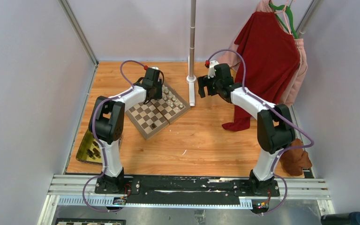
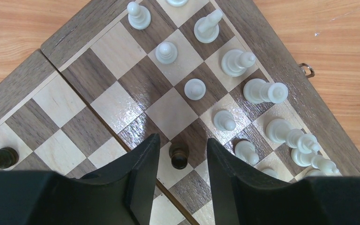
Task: Set up the chess pieces on the board
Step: Pick up the chess piece from the chessboard, then place the chess piece on the chessboard.
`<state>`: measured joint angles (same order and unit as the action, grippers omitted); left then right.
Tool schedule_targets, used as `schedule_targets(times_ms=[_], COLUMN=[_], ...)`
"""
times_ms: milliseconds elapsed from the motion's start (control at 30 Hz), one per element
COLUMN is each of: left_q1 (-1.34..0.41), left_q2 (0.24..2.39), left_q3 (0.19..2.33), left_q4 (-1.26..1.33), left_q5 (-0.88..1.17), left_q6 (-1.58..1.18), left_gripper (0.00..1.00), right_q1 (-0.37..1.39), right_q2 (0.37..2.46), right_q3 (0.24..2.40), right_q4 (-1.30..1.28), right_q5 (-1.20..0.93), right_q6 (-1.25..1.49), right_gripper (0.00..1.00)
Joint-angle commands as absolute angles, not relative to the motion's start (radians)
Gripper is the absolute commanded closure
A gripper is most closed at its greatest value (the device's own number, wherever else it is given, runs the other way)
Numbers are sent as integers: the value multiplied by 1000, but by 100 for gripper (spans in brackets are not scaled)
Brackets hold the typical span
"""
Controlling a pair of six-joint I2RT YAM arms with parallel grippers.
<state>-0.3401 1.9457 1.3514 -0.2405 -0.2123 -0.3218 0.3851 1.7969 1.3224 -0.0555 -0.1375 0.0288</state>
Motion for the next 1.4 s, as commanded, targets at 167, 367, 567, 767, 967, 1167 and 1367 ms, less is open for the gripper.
schedule_targets(times_ms=[167,367,567,767,967,1167,1367], left_q1=[-347,-347,-347,-347,-345,-345,-345], left_q2=[1957,1960,1955,1929,1872,1797,1733], left_q3=[1376,1377,1375,1371,1326,1240,1160], left_q4=[-255,-258,-270,-297,-306,-318,-345], left_q5=[-238,-249,-279,-338,-390,-443,-506], left_q6=[-307,-308,-312,-333,-399,-541,-659], left_gripper=[67,74,86,97,100,100,100], right_q1=[368,367,363,362,362,368,375], right_q2=[1829,1835,1837,1833,1824,1807,1800], right_q3=[1354,1354,1354,1354,1351,1335,1326], right_q4=[-63,-63,-63,-62,-62,-54,-54], right_q5=[-132,-133,-136,-141,-151,-165,-167], right_q6=[23,23,24,27,33,44,48], right_gripper=[10,10,10,10,10,10,10])
